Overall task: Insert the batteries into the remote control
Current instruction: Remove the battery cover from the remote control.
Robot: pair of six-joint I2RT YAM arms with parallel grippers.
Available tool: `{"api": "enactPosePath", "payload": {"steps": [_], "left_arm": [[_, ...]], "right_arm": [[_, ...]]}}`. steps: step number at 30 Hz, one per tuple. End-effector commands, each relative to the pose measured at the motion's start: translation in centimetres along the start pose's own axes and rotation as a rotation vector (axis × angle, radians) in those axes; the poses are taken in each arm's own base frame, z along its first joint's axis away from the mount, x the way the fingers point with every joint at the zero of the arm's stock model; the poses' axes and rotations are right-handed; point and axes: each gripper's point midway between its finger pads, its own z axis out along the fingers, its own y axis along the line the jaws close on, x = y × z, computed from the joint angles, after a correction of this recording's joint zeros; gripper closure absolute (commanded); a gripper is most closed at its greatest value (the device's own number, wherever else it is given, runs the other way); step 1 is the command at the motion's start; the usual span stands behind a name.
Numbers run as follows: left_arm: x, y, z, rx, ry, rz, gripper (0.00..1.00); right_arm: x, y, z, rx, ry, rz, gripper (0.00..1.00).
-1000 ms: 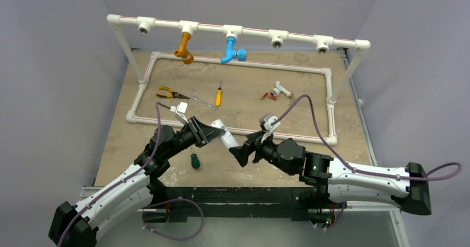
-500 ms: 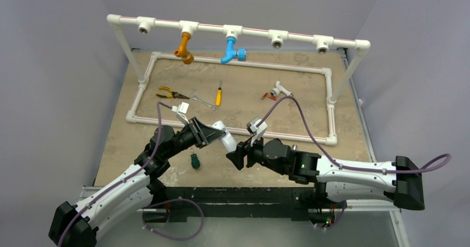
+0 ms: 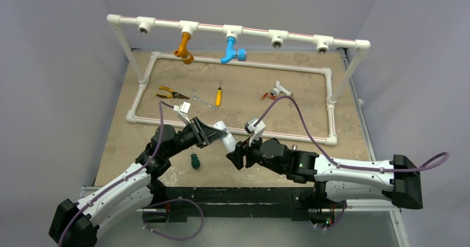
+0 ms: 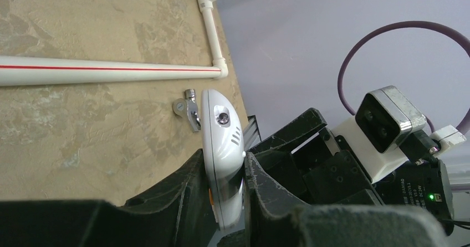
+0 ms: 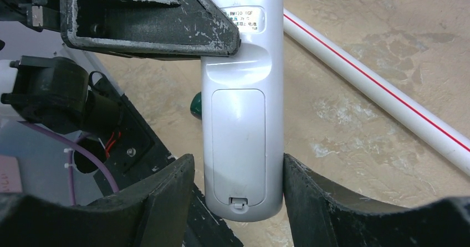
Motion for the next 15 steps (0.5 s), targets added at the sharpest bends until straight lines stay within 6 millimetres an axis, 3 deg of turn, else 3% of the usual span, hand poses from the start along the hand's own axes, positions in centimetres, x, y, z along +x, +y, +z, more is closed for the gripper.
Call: {"api": "enactPosePath", "payload": {"steps": [1,4,9,13,15], "left_arm": [[-1.0,-3.4,0.0,0.113,-0.025,0.040,1.00],[-1.1,-3.5,0.0,0.117,-0.025,0.040,1.00],[-1.0,-3.3,0.1,0.101,-0.019,0.038,0.98],[-1.1,-3.8,0.4,0.102,0.003,0.052,0.72],[-1.2,-4.1,0.6,0.101,0.013,0.062,0.64]], "right_arm": [[-2.0,0.9,0.0,-0.006,-0.040,0.041,0.43],[-1.9,0.7,0.1,0.005,-0.037,0.039,0.49],[-2.2,0.9,0.1,0.001,-0.043,0.044,0.86],[-2.8,0.8,0.3,0.022,-0.066,0.083,0.96],[-3.4,1.3,0.4,0.009,-0.081,0.102,1.00]]}}
